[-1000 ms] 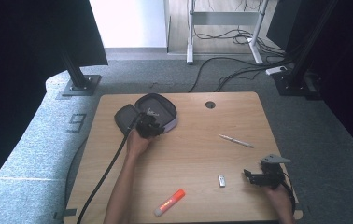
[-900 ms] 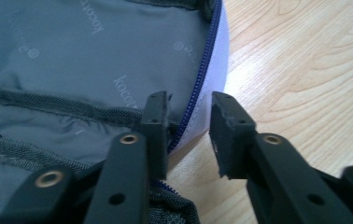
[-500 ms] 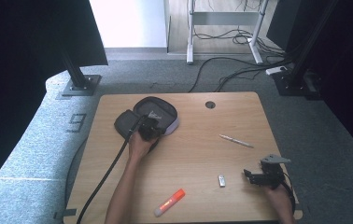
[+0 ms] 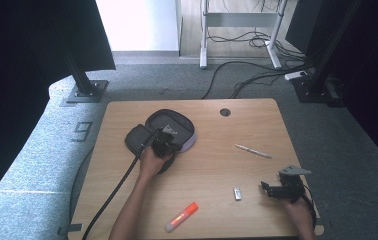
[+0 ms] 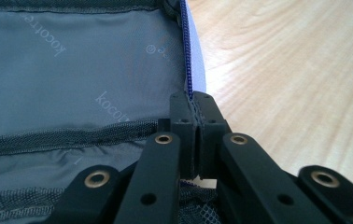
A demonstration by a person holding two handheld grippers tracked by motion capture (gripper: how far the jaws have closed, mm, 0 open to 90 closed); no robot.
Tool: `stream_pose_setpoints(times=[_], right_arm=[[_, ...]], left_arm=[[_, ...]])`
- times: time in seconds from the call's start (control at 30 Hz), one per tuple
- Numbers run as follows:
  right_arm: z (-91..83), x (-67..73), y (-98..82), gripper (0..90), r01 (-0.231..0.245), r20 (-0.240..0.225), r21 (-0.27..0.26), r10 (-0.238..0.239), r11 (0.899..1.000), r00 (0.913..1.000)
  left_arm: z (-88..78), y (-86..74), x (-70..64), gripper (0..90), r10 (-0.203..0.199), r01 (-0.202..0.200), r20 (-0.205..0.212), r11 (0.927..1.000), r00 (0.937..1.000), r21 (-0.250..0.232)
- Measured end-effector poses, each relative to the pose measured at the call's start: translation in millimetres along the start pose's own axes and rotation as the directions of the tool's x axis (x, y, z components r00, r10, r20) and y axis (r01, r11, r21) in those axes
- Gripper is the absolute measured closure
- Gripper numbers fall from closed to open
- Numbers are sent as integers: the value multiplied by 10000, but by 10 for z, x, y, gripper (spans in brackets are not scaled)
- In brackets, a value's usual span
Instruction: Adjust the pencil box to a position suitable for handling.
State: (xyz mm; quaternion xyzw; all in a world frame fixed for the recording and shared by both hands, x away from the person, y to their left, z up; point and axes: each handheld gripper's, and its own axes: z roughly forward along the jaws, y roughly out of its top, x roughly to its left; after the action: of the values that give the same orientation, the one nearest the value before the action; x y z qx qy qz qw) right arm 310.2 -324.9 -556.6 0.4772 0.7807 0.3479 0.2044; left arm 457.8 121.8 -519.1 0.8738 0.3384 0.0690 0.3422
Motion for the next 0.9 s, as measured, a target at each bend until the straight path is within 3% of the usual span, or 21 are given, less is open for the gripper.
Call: stream_pose_setpoints(times=[0.53,0.9], right_arm=[[0,0,0,110,2,1,-1,-2,10000,10000],[0,0,0,110,1,1,0,-1,10000,10000]], left_arm=[[29,-38,-387,877,531,-535,583,9986,9969,56],[72,-44,-696,876,963,-979,1090,9951,9894,95]])
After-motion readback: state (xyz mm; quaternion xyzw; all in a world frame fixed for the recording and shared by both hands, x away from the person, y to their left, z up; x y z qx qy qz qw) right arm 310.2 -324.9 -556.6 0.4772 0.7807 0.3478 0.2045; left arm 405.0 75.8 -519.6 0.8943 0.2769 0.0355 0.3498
